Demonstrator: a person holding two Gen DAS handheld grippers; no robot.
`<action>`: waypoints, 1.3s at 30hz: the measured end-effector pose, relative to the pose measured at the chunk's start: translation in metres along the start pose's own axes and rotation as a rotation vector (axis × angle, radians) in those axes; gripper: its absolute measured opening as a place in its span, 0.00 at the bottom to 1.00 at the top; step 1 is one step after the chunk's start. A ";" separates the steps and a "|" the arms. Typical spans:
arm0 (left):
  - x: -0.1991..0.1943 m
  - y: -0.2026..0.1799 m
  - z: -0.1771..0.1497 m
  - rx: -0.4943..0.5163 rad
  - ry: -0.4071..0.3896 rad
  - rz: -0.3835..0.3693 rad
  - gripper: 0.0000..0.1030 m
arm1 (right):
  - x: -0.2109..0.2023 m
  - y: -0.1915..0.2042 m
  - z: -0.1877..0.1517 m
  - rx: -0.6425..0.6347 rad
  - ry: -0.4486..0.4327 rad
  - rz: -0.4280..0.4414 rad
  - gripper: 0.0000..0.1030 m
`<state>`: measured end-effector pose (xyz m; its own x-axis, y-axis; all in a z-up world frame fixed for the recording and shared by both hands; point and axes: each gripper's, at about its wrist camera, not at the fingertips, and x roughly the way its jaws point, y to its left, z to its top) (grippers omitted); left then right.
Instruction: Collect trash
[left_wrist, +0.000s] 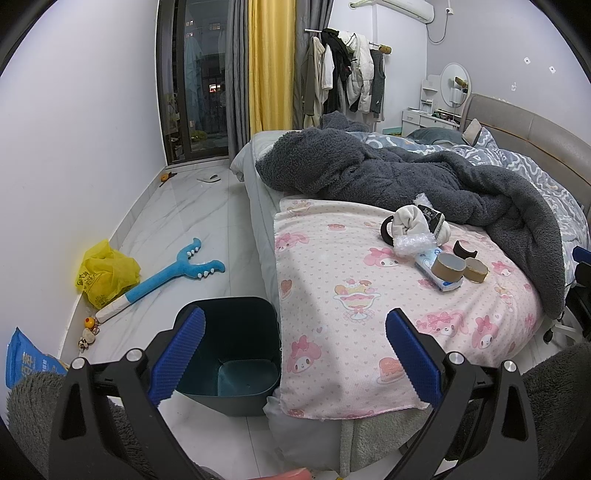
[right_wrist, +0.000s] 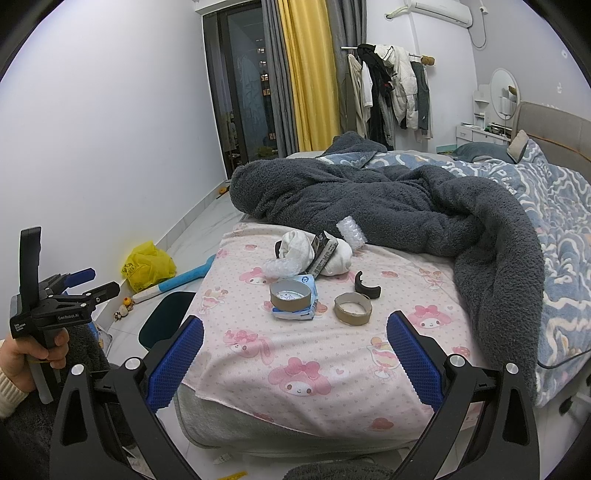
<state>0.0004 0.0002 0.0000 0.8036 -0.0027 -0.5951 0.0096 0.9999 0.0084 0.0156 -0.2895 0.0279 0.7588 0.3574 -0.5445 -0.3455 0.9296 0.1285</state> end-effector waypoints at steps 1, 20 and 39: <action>0.000 0.000 0.000 0.000 0.000 0.000 0.97 | 0.000 0.000 0.000 0.000 0.000 0.000 0.97; 0.000 0.000 0.000 -0.002 -0.001 -0.006 0.97 | 0.000 0.001 0.001 -0.006 0.003 -0.005 0.97; 0.016 -0.039 -0.005 0.077 0.053 -0.152 0.96 | 0.028 -0.007 0.004 0.026 0.054 -0.074 0.96</action>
<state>0.0096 -0.0384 -0.0137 0.7568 -0.1509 -0.6359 0.1755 0.9842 -0.0247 0.0412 -0.2856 0.0150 0.7505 0.2828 -0.5973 -0.2749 0.9555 0.1070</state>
